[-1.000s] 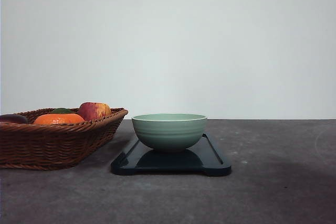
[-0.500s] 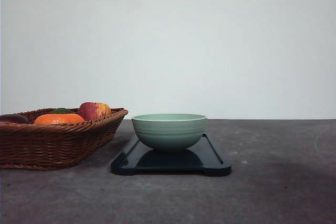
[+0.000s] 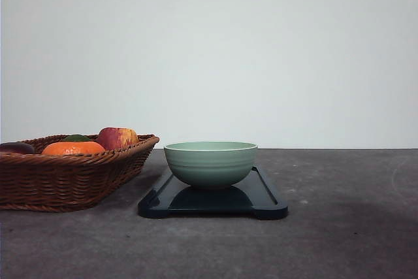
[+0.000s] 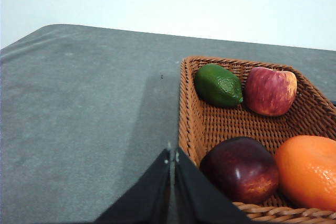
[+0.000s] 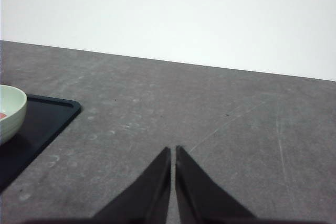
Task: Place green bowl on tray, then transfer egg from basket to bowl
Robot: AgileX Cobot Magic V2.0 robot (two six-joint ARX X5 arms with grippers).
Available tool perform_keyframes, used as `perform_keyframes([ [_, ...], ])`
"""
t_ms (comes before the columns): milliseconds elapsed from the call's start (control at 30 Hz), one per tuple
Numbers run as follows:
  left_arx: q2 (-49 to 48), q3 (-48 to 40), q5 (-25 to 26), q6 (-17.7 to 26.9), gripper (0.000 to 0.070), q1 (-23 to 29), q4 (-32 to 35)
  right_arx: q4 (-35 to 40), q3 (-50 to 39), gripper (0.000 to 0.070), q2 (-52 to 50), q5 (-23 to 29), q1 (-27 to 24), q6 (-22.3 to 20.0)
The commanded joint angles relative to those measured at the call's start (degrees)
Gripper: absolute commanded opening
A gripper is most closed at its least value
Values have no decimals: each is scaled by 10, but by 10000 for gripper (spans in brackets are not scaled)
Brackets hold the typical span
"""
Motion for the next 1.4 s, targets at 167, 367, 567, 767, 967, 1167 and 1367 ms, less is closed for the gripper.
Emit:
perform_keyframes([
  [167,0,-11,-1,5,0,0,7,7,-3,7,1,0,1,7],
  [367,0,-11,-1,5,0,0,7,7,-3,7,1,0,1,6],
  [567,0,-11,-1,5,0,0,7,7,-3,7,1,0,1,6],
  [767,0,-11,-1,5,0,0,7,7,-3,7,1,0,1,7],
  [967,0,-11,-1,5,0,0,7,6,-3,7,1,0,1,7],
  [1167,0,-11,-1,5,0,0,7,7,-3,7,1,0,1,7],
  [1367,0,-11,-1,5,0,0,7,6,-3,7,1,0,1,7],
])
